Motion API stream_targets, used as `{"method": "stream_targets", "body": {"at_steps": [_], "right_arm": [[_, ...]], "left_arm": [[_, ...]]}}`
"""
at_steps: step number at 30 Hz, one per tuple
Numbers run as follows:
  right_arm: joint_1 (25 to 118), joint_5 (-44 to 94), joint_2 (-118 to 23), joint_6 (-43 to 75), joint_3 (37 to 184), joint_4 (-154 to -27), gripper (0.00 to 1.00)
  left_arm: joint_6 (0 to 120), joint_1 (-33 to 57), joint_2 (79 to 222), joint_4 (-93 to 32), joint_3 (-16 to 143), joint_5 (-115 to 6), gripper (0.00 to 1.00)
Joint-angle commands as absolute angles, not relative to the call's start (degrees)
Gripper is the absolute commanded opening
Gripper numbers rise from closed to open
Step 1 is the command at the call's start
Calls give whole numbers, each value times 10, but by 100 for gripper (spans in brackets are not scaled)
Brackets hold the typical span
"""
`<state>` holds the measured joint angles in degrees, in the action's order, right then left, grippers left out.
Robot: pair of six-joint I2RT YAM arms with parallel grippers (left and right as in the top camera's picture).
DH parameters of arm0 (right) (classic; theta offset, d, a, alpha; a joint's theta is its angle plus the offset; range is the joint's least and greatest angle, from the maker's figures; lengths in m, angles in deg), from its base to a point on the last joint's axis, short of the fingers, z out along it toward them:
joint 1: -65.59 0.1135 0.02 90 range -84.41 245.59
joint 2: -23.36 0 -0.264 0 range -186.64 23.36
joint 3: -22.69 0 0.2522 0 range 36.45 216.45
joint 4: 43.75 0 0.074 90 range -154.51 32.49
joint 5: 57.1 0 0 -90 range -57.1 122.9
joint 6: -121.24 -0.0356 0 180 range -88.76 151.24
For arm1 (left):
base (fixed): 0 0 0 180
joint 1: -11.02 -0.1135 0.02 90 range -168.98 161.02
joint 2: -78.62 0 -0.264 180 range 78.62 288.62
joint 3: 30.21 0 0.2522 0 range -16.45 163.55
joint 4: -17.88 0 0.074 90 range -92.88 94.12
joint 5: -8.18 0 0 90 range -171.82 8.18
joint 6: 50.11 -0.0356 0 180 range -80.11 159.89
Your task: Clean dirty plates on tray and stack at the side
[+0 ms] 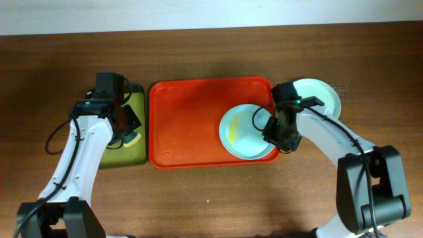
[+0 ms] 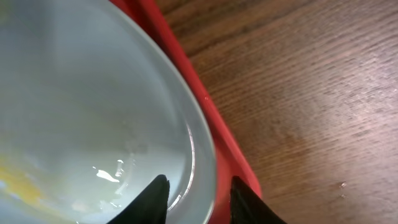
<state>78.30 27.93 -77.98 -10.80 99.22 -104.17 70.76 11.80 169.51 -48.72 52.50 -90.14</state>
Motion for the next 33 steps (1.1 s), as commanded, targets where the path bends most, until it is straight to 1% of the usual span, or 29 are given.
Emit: {"method": "stream_targets", "body": {"at_steps": [1, 5, 7, 8, 14, 16, 17, 18, 23, 25, 28, 29, 30, 33], "right_arm": [[810, 290, -784, -113, 987, -1027, 32], [828, 294, -796, -127, 987, -1014, 32], [837, 272, -798, -92, 987, -995, 33], [837, 278, -798, -93, 987, -998, 32], [790, 293, -798, -95, 987, -991, 34], [773, 275, -798, -79, 987, -974, 35], [771, 258, -800, -57, 987, -961, 38], [774, 253, -805, -54, 987, -956, 38], [783, 254, -829, -68, 987, -951, 36], [784, 249, -832, -67, 987, -954, 32], [785, 220, -832, -67, 987, -957, 14], [787, 214, -832, -67, 987, -956, 9], [792, 215, -832, -64, 987, -956, 4], [822, 215, -832, 12, 987, -936, 4]], "left_arm": [[698, 116, 1686, -485, 530, -899, 0], [698, 116, 1686, -485, 530, -899, 0], [698, 116, 1686, -485, 530, -899, 0], [698, 116, 1686, -485, 530, -899, 0], [698, 116, 1686, -485, 530, -899, 0], [698, 116, 1686, -485, 530, -899, 0], [698, 116, 1686, -485, 530, -899, 0], [698, 116, 1686, -484, 530, -899, 0], [698, 116, 1686, -482, 530, -899, 0], [698, 116, 1686, -482, 530, -899, 0], [698, 116, 1686, -482, 530, -894, 0], [693, 116, 1686, -480, 530, -876, 0], [658, 117, 1686, -468, 530, -840, 0], [611, 126, 1686, -445, 530, -754, 0]]}}
